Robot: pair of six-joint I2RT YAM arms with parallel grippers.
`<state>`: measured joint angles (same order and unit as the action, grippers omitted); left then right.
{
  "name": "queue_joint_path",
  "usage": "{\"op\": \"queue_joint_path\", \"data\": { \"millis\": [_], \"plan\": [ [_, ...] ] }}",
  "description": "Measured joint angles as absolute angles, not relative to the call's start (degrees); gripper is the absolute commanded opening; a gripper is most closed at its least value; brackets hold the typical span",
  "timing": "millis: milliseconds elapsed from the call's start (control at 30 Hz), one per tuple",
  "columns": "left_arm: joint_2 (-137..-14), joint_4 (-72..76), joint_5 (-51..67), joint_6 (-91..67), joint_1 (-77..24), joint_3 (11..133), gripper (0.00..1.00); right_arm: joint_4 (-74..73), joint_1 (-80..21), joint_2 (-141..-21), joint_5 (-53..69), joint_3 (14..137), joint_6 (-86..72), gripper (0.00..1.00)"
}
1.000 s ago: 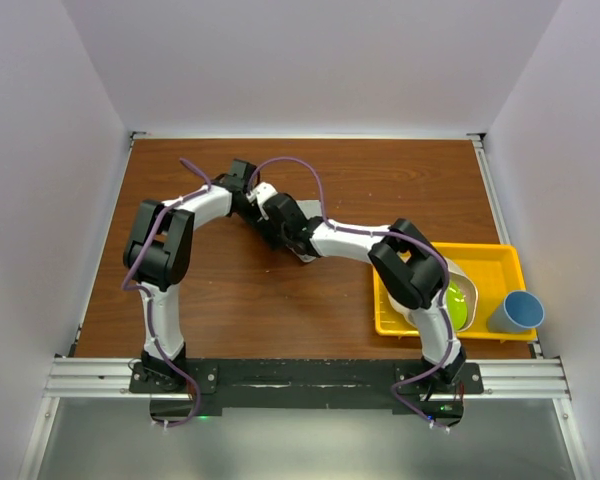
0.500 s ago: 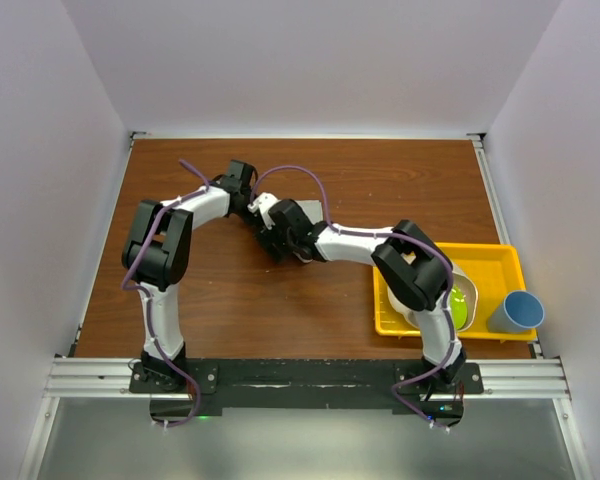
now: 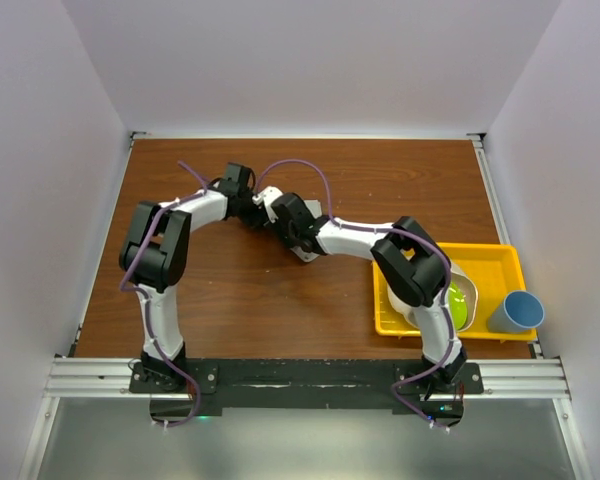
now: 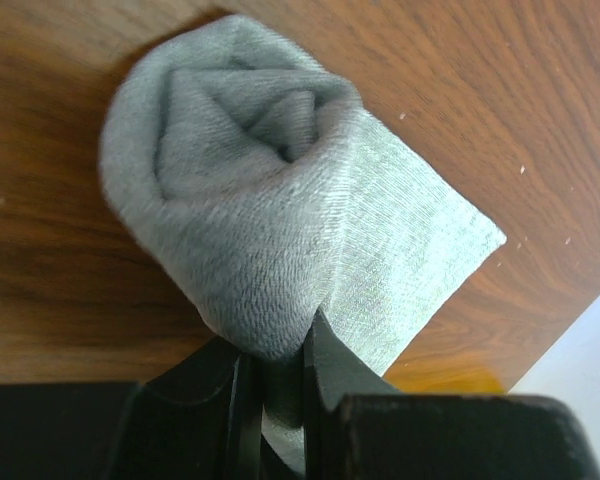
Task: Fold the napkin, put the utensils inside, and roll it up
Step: Roll the napkin with the utensil
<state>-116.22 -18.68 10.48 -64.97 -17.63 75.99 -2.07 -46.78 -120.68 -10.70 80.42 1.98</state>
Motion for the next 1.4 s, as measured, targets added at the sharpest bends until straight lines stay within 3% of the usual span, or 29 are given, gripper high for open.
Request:
{"op": "queue_joint_path", "data": {
  "millis": [67, 167, 300, 367, 533, 633, 700, 833, 1033, 1133, 1400],
  "plan": [
    [-115.24, -15.64, 11.33, -63.92, -17.21, 73.6, 0.28, -1.98, -46.02, -120.51, -8.34, 80.16, 1.04, 0.0],
    [-113.75, -11.64, 12.4, -62.83, -16.43, 70.19, 0.45, -1.91, -44.31, -120.46, -2.61, 80.14, -0.75, 0.0],
    [-111.81, -9.15, 15.11, -61.06, -15.0, 67.37, 0.54, -3.31, -40.69, -121.32, 7.01, 81.67, -4.32, 0.0],
    [-111.04, -8.54, 15.46, -59.83, -14.68, 66.59, 0.69, -3.92, -38.98, -122.63, 12.29, 83.22, -6.11, 0.0],
    [-106.67, -8.64, 16.43, -55.59, -13.63, 62.81, 0.77, -4.16, -35.42, -125.54, 23.81, 85.73, -11.18, 0.0],
    [-103.35, -9.74, 16.51, -52.82, -12.86, 60.4, 0.73, -4.58, -33.71, -127.22, 29.3, 87.09, -13.93, 0.0],
    [-101.12, -10.22, 16.51, -51.0, -12.38, 59.51, 0.65, -5.58, -32.45, -128.81, 33.17, 88.82, -15.77, 0.0],
    [-96.77, -8.36, 17.74, -48.25, -11.75, 57.74, 0.37, -6.98, -30.24, -131.68, 39.92, 91.39, -19.29, 0.01],
    [-99.13, 3.75, 23.53, -50.37, -10.81, 55.27, 0.1, -9.04, -28.29, -133.88, 45.95, 93.12, -22.46, 0.0],
    [-103.5, 8.73, 25.61, -52.31, -10.79, 55.51, 0.05, -10.92, -27.81, -134.06, 47.53, 93.23, -22.87, 0.0],
    [-110.93, 14.59, 27.44, -56.01, -10.79, 56.77, 0.02, -13.41, -27.46, -134.63, 49.32, 93.95, -23.0, 0.05]
  ]
}}
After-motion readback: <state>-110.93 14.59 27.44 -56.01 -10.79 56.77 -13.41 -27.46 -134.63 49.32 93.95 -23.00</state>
